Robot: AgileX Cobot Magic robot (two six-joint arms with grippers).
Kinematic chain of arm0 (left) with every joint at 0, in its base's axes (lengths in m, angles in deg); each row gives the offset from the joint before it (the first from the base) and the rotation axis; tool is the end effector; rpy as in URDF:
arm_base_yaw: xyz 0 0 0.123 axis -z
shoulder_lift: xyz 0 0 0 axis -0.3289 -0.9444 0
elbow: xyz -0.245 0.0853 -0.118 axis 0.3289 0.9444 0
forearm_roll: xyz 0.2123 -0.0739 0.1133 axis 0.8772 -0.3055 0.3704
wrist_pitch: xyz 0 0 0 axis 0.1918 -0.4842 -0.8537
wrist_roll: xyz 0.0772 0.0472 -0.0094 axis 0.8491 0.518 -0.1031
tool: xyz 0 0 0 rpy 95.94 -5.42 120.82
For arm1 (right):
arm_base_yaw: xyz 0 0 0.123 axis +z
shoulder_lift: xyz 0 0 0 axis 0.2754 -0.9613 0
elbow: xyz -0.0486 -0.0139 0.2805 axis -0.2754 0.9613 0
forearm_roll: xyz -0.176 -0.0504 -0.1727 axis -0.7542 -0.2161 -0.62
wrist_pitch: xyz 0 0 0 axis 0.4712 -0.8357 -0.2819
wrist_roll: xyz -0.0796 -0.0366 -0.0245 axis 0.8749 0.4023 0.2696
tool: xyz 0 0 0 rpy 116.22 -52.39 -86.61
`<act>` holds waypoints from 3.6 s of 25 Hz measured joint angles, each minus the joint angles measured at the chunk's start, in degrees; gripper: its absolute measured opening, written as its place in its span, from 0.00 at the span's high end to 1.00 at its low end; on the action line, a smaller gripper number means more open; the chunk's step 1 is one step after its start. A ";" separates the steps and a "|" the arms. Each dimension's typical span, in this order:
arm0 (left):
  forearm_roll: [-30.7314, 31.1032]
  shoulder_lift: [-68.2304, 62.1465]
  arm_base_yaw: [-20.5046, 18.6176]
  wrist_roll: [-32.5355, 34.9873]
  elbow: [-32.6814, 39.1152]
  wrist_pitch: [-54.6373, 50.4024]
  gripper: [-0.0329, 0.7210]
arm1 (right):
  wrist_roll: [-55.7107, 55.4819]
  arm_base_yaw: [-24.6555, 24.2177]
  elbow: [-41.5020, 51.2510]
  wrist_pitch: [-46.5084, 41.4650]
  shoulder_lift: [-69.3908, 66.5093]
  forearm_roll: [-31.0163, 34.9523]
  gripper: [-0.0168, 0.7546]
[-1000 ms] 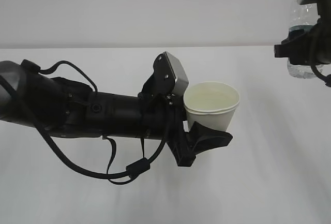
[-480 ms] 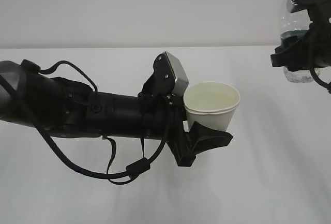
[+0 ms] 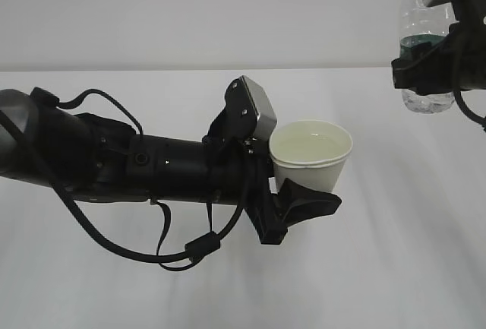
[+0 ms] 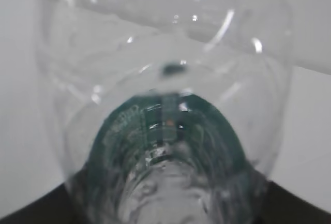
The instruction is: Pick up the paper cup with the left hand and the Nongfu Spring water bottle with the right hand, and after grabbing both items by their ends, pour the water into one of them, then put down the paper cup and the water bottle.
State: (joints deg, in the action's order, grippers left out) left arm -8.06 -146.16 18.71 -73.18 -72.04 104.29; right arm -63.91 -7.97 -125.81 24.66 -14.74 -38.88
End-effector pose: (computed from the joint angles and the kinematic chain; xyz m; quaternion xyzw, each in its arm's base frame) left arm 0.2688 -0.2820 0.1528 0.4944 0.6372 -0.3918 0.4429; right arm 0.3247 0.0468 0.2525 -0.1656 0.8512 -0.0198 0.4977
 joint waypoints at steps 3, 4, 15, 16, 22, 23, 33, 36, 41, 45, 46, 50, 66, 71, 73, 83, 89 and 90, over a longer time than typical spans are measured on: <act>0.00 0.00 0.00 0.00 0.00 0.00 0.36 | 3.51 0.00 0.00 0.71 0.00 3.25 0.50; 0.00 0.00 0.00 0.00 0.00 0.00 0.36 | 4.96 0.00 0.00 0.71 0.00 4.74 0.50; 0.00 0.00 0.00 0.00 0.00 0.00 0.36 | 30.04 0.00 0.00 2.79 0.00 32.07 0.50; 0.00 0.00 0.00 0.00 0.00 0.00 0.36 | 32.30 0.00 0.00 3.24 0.00 34.01 0.50; 0.00 0.00 0.00 0.00 0.00 0.00 0.36 | 44.22 0.00 2.80 7.81 0.00 47.87 0.51; 0.00 0.00 0.00 0.00 0.00 0.00 0.36 | 46.28 0.00 3.20 8.54 0.00 49.67 0.51; 0.00 0.00 0.00 0.00 0.00 0.00 0.36 | 56.81 0.00 4.07 11.41 0.00 61.64 0.51; 0.00 0.00 0.00 0.00 0.00 0.00 0.36 | 58.00 0.00 4.16 12.19 0.00 63.10 0.51; 0.00 0.00 0.00 0.00 0.00 0.00 0.36 | 59.06 0.00 6.60 17.08 0.00 64.60 0.51; 0.00 0.00 0.00 0.00 0.00 0.00 0.36 | 59.26 0.00 10.03 22.92 0.00 65.69 0.51; 0.00 0.00 0.00 0.00 0.00 0.00 0.36 | 59.26 0.00 10.60 23.94 0.00 65.83 0.51; 0.00 0.00 0.00 0.00 0.00 0.00 0.36 | 59.26 0.00 12.84 26.95 -0.16 66.17 0.51; 0.00 0.00 0.00 0.00 0.00 -1.32 0.36 | 57.80 0.00 13.43 42.13 -14.84 66.32 0.51; 0.00 0.00 0.00 0.00 0.00 -1.67 0.36 | 56.43 0.00 13.43 48.71 -20.29 66.32 0.51; 0.00 0.00 0.00 0.00 0.00 -1.67 0.36 | 55.78 0.00 13.43 52.14 -22.60 66.32 0.51; -0.21 0.00 0.00 0.00 0.00 -1.80 0.36 | 54.73 0.00 13.24 59.90 -29.37 66.32 0.51; -0.21 0.00 0.00 0.00 0.00 -1.80 0.36 | 54.64 0.00 12.41 61.95 -32.05 66.32 0.51; -0.21 0.00 0.00 0.00 0.00 -1.80 0.36 | 54.64 0.00 12.15 62.08 -32.31 66.32 0.51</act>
State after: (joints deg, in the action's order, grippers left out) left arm -8.27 -146.16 18.71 -73.18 -72.04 102.50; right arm -9.27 -7.97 -113.66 86.74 -47.05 27.43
